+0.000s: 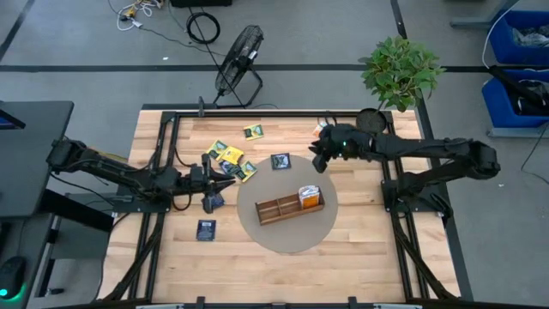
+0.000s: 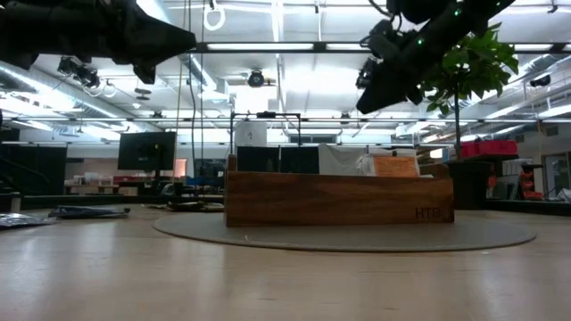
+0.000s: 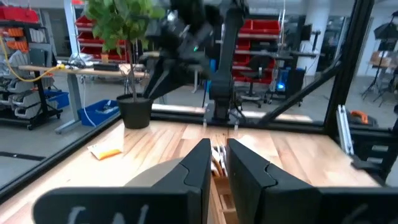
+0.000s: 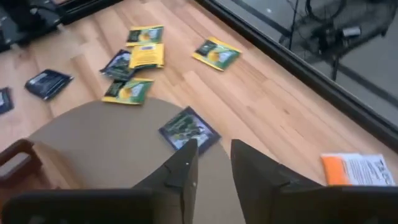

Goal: Pick & Place Tea
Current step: Put the orange tea bag into the right section of the wooden organizer

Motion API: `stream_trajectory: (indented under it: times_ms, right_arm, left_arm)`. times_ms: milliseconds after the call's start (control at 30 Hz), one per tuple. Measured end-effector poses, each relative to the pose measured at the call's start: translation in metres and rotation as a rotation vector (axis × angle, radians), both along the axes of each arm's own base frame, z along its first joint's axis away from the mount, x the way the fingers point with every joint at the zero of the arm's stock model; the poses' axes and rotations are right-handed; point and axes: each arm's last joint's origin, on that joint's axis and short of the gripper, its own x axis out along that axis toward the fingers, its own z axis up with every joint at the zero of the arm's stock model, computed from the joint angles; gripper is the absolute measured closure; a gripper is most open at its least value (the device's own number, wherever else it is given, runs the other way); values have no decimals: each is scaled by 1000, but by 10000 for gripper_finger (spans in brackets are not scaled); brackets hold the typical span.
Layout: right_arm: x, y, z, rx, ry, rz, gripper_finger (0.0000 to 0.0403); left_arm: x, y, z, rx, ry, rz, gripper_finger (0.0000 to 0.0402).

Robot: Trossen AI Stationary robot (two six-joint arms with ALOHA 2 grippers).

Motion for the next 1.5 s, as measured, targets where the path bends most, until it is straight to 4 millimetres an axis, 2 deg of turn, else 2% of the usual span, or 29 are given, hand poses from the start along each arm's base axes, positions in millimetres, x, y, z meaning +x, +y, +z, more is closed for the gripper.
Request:
stream_trajectory:
  times_ms: [300,433,567,767,1133,1500]
  right_arm:
    - [-21,-50,-6,130,-18,-235,257]
    - [-27,-68,-16,220,-2,-275,237]
    - [-26,-82,-32,226,57,-343,216]
    - [-23,-96,-57,256,148,-397,202]
    - [-25,-118,-94,304,269,-473,201]
    - [-36,-137,-101,319,249,-540,203]
  left_arm:
    - [-14,3,12,-2,-52,2,348]
    - [-14,3,12,1,-49,2,348]
    - [-14,3,11,22,-43,4,348]
    - [-14,3,11,37,-37,6,348]
    - [-14,3,10,37,-27,5,348]
    - [-14,3,9,39,-17,5,348]
